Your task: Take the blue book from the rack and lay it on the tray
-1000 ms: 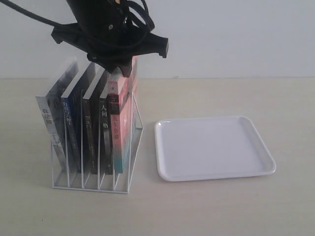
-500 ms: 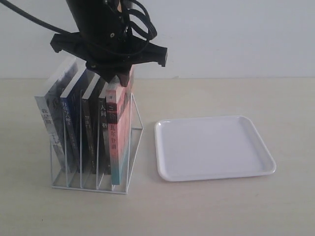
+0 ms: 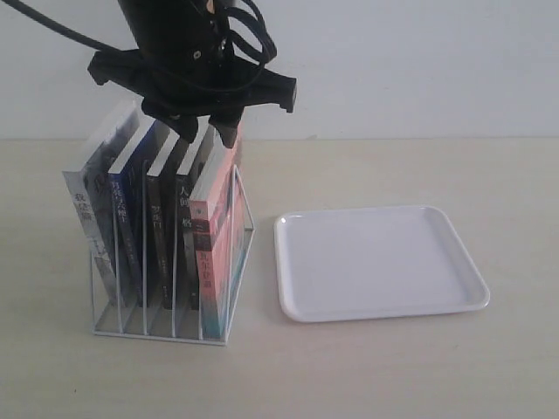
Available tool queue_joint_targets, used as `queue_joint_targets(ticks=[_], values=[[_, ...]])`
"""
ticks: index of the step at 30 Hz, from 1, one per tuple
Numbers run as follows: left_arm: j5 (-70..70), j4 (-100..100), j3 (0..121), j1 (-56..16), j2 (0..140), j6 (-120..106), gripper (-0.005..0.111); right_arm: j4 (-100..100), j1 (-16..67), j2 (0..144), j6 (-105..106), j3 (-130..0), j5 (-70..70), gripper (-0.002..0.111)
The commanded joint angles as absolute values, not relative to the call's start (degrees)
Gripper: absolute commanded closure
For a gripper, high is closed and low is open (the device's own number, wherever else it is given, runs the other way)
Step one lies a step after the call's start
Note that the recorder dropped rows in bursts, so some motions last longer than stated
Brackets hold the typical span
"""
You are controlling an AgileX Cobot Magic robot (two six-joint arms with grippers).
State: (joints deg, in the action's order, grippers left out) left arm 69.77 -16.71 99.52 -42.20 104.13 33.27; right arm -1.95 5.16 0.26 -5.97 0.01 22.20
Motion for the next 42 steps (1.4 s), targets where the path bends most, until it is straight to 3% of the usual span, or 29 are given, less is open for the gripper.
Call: queue_joint_targets(ticks=[1,15,42], values=[[69.96,-16.98,101.61,-42.47,103.12,30.55,0.066,-1.82,5.17,0.00,-5.45,0.00,21.86,0.108],[69.96,-17.80,101.63,-42.47,91.70,29.87,0.066,-1.82,5.17,0.00,-5.45,0.00,21.86,0.108],[69.96,-16.49,98.66,-42.47,89.48,27.76,0.066,-1.82,5.17,0.00,-5.45,0.00,21.72,0.108]])
